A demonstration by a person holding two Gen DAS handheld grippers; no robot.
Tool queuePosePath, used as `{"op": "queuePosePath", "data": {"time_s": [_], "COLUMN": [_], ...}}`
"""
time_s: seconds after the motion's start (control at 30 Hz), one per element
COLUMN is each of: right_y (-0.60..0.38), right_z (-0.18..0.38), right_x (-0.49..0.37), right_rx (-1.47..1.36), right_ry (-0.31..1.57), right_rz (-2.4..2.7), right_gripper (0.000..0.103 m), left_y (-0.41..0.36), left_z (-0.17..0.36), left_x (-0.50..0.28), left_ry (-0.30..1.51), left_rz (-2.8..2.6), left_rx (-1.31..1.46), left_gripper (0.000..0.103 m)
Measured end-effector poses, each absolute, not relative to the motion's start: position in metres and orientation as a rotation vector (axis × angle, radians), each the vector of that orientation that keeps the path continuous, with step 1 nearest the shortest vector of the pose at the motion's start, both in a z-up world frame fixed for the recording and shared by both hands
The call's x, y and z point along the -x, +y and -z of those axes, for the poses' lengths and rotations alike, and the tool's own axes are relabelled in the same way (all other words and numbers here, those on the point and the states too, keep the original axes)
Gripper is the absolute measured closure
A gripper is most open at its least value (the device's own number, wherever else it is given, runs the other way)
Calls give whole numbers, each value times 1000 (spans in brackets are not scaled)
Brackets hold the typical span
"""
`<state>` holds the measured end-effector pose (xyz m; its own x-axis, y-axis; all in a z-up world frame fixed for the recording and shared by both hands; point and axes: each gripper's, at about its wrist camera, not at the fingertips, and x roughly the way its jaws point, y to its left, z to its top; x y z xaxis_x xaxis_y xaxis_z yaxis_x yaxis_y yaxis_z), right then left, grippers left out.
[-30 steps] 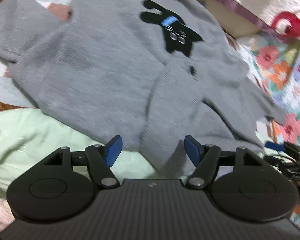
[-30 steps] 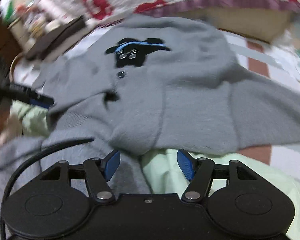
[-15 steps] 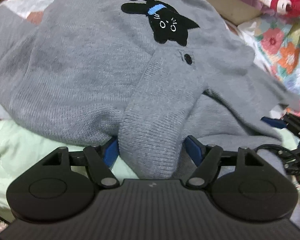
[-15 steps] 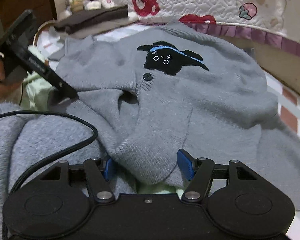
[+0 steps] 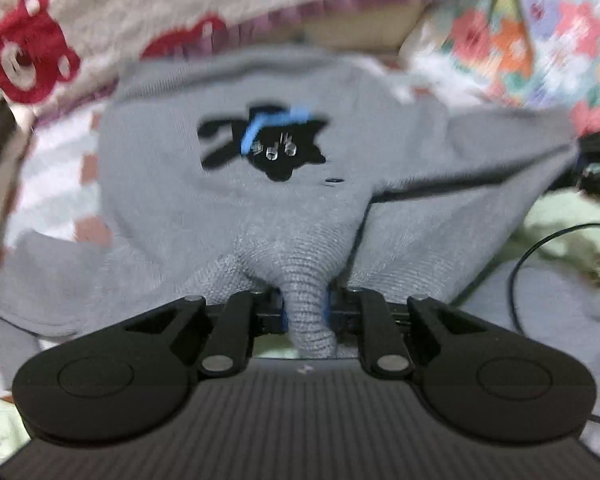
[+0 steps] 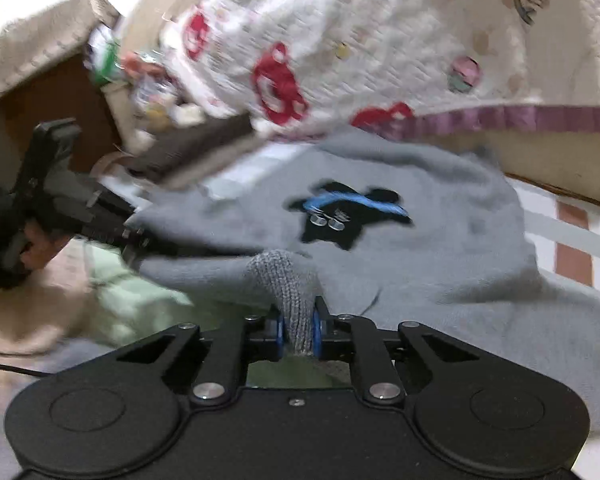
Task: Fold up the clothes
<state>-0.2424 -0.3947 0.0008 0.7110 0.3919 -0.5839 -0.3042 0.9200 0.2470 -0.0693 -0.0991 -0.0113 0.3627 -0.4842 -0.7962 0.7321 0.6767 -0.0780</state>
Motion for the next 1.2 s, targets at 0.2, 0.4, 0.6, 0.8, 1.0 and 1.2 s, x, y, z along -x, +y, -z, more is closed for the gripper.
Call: {"op": "queuePosePath", "data": {"time_s": [0.2, 0.4, 0.6, 0.8, 1.0, 1.2], "right_y": [-374, -366, -361, -388, -483, -586], "right_z": [5, 32, 26, 25, 36, 52], "right_x": [264, 268, 270, 293, 335, 371], "right_rx": [-160, -213, -174, -262, -388, -552], "right_ry": [771, 835, 849, 789, 663, 556], "right_rz": [-485, -498, -461, -359, -28, 312], "right_gripper": [87, 87, 82, 59, 58, 38], "left_y": [-77, -83, -87, -98, -151, -252], "left_z": [20, 33, 33, -11, -32, 7], "left_x": [108, 118, 123, 127, 105, 92], "left_ry": [1037, 1109, 1157, 1086, 993, 994], "left_rz": [814, 805, 798, 867, 945, 1001], "left_rx": [-358, -390, -402, -362, -280, -361], "left_gripper": [90, 89, 64, 52, 36, 36]}}
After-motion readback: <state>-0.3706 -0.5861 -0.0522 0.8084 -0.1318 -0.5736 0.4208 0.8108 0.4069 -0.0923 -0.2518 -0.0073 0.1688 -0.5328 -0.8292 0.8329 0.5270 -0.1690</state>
